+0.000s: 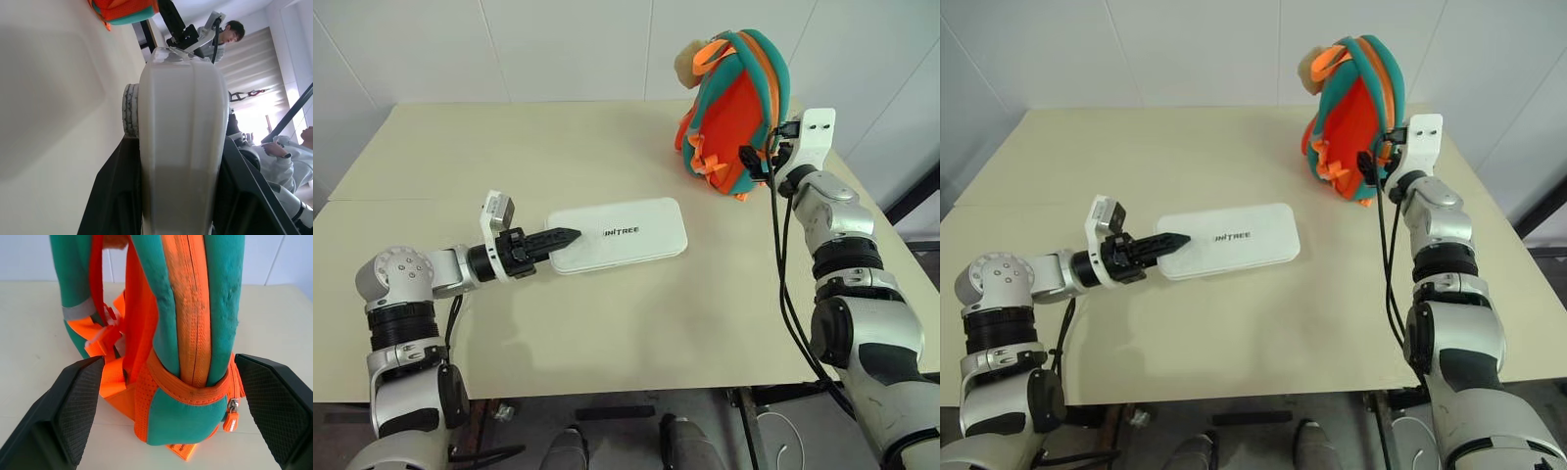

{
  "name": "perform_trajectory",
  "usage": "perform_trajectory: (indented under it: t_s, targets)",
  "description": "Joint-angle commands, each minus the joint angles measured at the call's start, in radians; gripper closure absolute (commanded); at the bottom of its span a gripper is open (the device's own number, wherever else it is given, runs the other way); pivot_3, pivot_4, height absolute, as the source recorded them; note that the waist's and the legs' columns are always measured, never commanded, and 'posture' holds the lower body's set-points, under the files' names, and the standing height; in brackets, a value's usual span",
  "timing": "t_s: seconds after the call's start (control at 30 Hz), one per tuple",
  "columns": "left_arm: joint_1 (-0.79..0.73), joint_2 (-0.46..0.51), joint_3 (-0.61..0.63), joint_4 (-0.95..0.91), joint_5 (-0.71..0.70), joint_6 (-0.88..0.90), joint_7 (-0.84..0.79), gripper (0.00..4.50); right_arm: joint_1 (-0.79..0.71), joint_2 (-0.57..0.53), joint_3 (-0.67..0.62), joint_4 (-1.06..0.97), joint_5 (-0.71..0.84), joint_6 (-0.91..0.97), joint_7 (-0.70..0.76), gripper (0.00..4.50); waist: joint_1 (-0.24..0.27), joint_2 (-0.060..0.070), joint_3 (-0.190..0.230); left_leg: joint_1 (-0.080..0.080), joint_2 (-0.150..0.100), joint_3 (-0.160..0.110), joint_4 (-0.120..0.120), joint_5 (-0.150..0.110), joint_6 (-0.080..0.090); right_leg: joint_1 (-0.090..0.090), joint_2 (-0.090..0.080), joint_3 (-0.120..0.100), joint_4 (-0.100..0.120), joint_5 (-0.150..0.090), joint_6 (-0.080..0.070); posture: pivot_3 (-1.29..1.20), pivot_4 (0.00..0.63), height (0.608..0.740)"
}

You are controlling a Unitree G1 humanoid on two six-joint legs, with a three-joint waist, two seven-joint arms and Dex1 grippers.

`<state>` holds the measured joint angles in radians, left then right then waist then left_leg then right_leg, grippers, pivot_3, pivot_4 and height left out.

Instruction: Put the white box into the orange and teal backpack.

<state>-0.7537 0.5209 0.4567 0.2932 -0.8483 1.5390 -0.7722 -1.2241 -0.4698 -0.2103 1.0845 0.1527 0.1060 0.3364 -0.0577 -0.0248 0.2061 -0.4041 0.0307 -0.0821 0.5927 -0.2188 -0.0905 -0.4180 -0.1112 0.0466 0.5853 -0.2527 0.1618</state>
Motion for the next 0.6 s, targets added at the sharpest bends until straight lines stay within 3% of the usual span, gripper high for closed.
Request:
perform_trajectory:
  t_s: [0.03, 0.13, 0.6]
  targets:
    - [0.009, -0.007, 0.052, -0.057, -0.05, 0.013, 0.024, 3.18, -0.058, -0.006, 0.002, 0.071, -0.03, -0.091, -0.028, 0.0, -0.001, 0.0, 0.0, 0.0, 0.0, 0.0, 0.0, 0.0, 0.0, 0.0, 0.0, 0.0, 0.0, 0.0, 0.0, 0.0, 0.15, 0.74]
    - [0.016, -0.016, 0.07, -0.072, -0.061, 0.017, 0.048, 3.18, -0.08, 0.004, -0.002, 0.122, -0.034, -0.107, -0.051, 0.0, -0.002, 0.0, 0.0, 0.0, 0.0, 0.0, 0.0, 0.0, 0.0, 0.0, 0.0, 0.0, 0.0, 0.0, 0.0, 0.0, 0.15, 0.74]
    - [0.022, -0.031, 0.093, -0.091, -0.082, 0.015, 0.093, 3.18, -0.123, 0.005, -0.029, 0.161, -0.026, -0.115, -0.068, 4.48, -0.004, 0.0, 0.0, 0.001, 0.0, 0.0, 0.0, 0.001, -0.001, 0.0, 0.0, 0.0, 0.002, 0.0, 0.0, 0.0, 0.15, 0.74]
